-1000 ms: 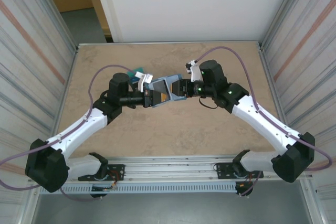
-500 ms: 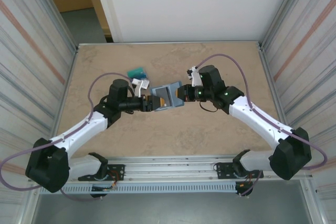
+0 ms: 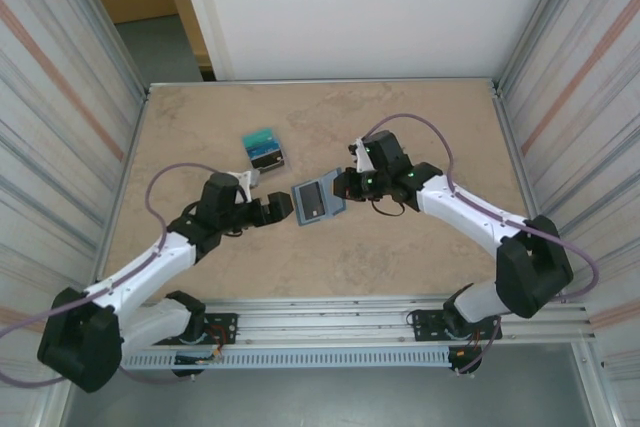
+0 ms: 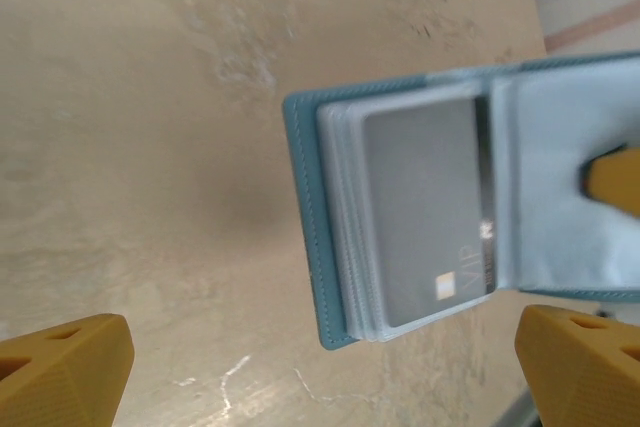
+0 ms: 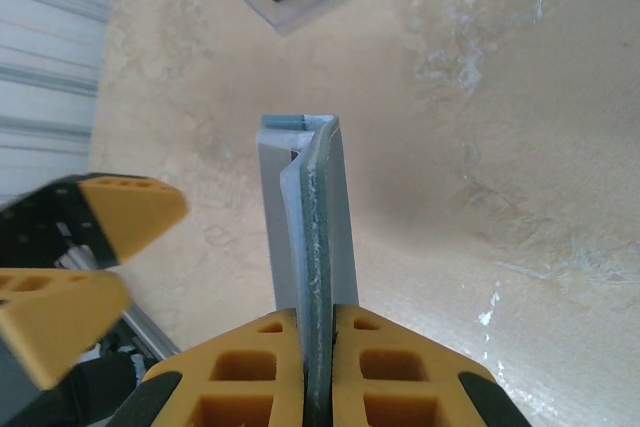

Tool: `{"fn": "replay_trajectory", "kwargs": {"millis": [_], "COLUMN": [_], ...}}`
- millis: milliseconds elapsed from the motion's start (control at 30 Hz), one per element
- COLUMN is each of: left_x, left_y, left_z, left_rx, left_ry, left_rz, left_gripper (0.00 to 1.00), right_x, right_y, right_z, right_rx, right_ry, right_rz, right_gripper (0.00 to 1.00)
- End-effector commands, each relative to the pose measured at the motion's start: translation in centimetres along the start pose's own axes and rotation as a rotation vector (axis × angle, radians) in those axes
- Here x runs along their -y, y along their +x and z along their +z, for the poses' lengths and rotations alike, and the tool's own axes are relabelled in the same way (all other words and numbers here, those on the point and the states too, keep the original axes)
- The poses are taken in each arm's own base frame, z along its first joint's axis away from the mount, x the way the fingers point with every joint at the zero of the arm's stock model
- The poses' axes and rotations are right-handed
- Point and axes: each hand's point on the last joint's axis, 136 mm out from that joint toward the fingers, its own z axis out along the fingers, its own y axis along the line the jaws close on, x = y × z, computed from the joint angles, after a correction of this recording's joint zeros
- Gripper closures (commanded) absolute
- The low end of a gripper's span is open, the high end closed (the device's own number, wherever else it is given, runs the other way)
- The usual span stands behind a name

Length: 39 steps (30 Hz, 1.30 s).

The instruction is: Take the credit cards out of the card holder

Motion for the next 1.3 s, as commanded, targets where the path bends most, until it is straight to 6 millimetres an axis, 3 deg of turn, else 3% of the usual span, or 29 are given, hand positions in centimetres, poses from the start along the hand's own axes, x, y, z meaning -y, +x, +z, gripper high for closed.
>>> {"fn": "replay_trajectory", "kwargs": {"millis": [0,167,367,733,967,1267], "left_x": [-2.3,-2.6,-2.1,-1.0,-0.8,-0.5], "left_y": [-0.8,-1.2,-1.5,-1.7,-1.7,-1.0], "left_z": [-1.6,-2.5,-2.3,-1.6,-1.2,-0.7], "left_rx": [0.080,0.127,0.145,0.139,0.127,0.091], "left_ry": [-0.130,-0.157,-0.138,-0.118,-0.117,-0.210], "left_rz": [-0.008,0.012,0.029,0.043,0.051,0.178], "left_gripper": [0.01,0.01,0.01,0.01,0.01,0.01], "right_x": [-0.4,0.7,1.6,5.2,6.3,6.5], "right_y": [0.1,0.8,1.6,2.6,2.7,2.6], "right_z": [1.2,3.6,5.6,5.9,5.7,5.0], "right_rx": [-0.020,-0.086,-0.139,-0.178,-0.183,-0.175], "right_ry": [-0.027,-0.011,-0.009,0.068,0.111,0.140], "right_rz": [0.047,0.114,0.138,0.178,0.160,0.146], "right_gripper": [1.00,1.00,1.00,1.00,0.75,0.62]}}
